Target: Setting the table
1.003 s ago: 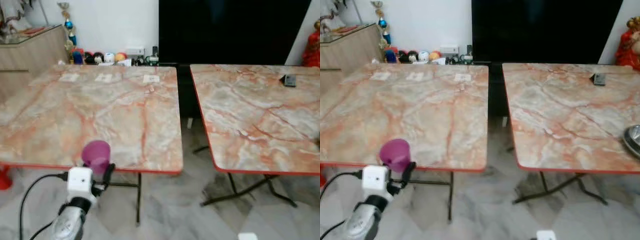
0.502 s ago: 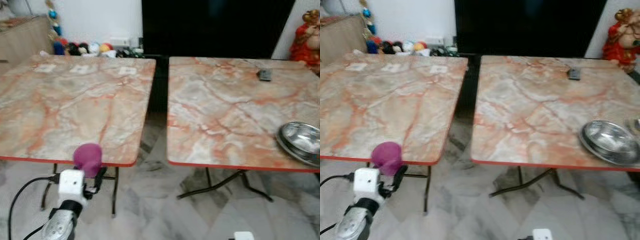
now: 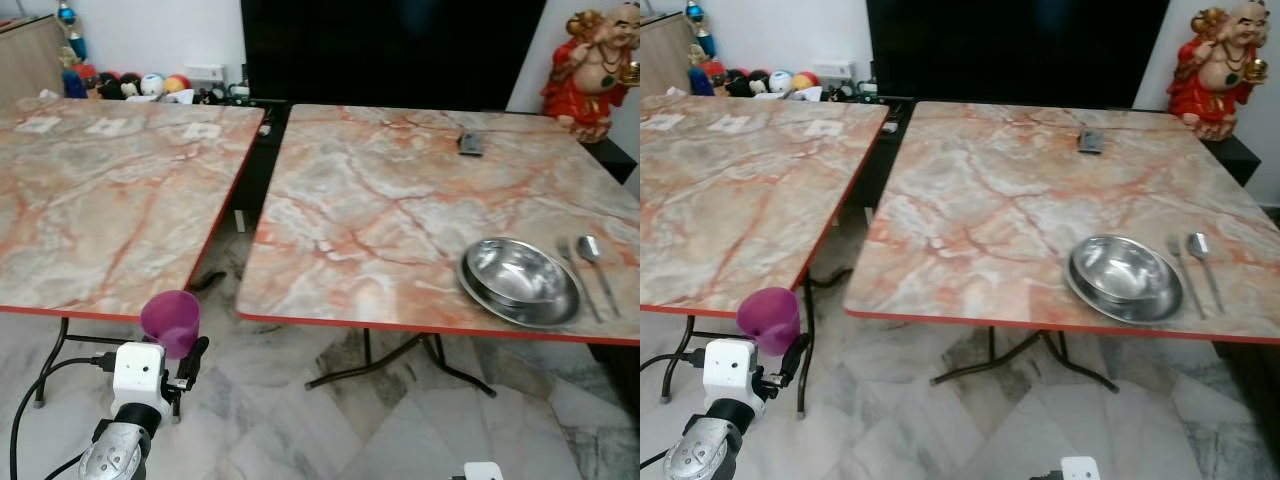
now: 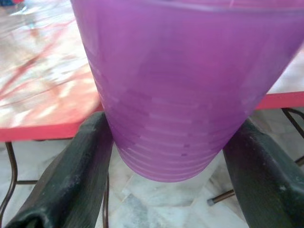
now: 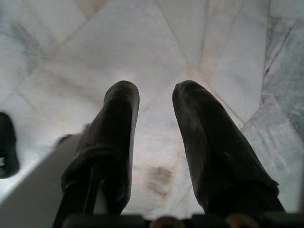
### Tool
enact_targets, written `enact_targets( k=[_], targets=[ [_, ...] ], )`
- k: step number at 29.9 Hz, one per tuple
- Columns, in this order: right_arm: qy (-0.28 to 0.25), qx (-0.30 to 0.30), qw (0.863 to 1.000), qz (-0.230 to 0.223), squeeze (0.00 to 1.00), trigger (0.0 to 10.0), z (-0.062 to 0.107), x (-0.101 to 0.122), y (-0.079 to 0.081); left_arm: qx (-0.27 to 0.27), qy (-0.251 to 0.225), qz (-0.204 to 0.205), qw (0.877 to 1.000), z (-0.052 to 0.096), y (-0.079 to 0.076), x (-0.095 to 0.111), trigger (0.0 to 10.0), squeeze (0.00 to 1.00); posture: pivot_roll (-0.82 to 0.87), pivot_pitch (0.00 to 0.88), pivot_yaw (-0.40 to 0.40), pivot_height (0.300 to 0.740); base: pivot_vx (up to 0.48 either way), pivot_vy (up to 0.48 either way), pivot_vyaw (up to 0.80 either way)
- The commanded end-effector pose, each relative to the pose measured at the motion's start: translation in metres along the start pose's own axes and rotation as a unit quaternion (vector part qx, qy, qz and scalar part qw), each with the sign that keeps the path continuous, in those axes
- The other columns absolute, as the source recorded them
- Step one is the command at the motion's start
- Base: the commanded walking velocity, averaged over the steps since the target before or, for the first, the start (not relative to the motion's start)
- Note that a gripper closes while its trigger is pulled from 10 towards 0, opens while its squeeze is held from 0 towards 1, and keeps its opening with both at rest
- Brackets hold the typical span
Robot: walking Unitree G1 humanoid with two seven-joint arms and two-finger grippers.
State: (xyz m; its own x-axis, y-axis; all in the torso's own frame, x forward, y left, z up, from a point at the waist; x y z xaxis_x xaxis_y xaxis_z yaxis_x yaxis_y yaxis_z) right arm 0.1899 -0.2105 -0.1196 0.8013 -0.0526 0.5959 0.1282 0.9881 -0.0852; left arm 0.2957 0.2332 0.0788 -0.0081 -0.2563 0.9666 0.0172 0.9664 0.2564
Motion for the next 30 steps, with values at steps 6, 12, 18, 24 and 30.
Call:
enact_targets(
  k=[6, 12, 18, 24, 30],
  targets=[
    [0.006, -0.007, 1.000, -0.002, 0.00, 10.0, 0.0011, -0.0047, -0.0058, -0.003, -0.003, -0.003, 1.000, -0.0010, -0.0019, 0.0033, 10.0, 0.00, 0.03, 0.070, 0.016, 0.740, 0.000, -0.417, 0.00],
    [0.006, -0.008, 1.000, -0.003, 0.00, 10.0, 0.0010, -0.0043, -0.0061, -0.004, -0.004, -0.002, 1.000, -0.0017, -0.0022, 0.0038, 10.0, 0.00, 0.03, 0.073, 0.015, 0.740, 0.000, -0.419, 0.00],
    [0.005, -0.007, 1.000, -0.001, 0.00, 10.0, 0.0010, -0.0042, -0.0065, -0.003, -0.004, -0.001, 1.000, -0.0015, -0.0028, 0.0042, 10.0, 0.00, 0.03, 0.075, 0.012, 0.740, 0.000, -0.417, 0.00],
    [0.005, -0.007, 1.000, 0.000, 0.00, 10.0, 0.0011, -0.0044, -0.0071, -0.001, -0.003, 0.000, 1.000, -0.0009, -0.0029, 0.0038, 10.0, 0.00, 0.03, 0.077, 0.009, 0.740, 0.000, -0.256, 0.00],
    [0.006, -0.006, 1.000, 0.001, 0.00, 10.0, 0.0012, -0.0047, -0.0074, -0.002, 0.000, 0.007, 1.000, -0.0012, -0.0040, 0.0028, 10.0, 0.00, 0.03, 0.077, 0.008, 0.740, 0.000, 0.000, 0.00]
  ],
)
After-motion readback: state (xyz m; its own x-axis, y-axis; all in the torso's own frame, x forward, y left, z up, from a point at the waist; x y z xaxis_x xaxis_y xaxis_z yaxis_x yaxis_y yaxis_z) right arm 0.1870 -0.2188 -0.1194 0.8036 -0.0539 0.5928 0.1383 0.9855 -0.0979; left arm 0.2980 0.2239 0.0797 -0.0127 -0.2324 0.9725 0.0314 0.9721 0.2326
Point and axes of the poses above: a point about 5 cm out from each wrist's last joint towards the gripper, its own z axis pointing back from the gripper into the wrist, its own x axis along the axis of the wrist's last joint, y = z × x, the point moved 4 cm from there along -z, pointing out of the wrist towards the gripper, and after that the axes turned 6 degrees about -z, right-handed, at the moved point
